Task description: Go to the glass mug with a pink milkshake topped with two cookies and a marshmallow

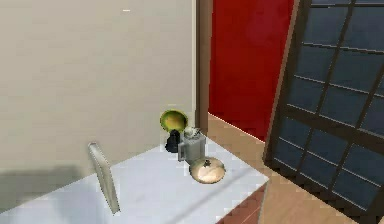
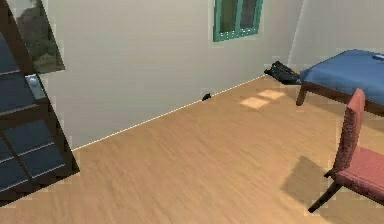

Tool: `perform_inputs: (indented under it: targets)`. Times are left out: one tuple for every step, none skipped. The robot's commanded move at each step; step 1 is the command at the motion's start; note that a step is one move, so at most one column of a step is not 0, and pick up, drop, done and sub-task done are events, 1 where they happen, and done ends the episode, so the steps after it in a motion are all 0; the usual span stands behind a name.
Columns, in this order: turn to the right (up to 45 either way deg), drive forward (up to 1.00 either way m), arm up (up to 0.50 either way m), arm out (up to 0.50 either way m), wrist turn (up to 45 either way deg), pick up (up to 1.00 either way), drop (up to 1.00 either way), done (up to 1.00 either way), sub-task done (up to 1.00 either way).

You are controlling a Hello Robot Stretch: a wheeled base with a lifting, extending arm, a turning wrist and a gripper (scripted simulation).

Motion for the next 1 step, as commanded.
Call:
perform_inputs:
  targets:
    - [0.0,0.0,0.0,0.0,0.0,0.0,0.0,1.0,0.0]
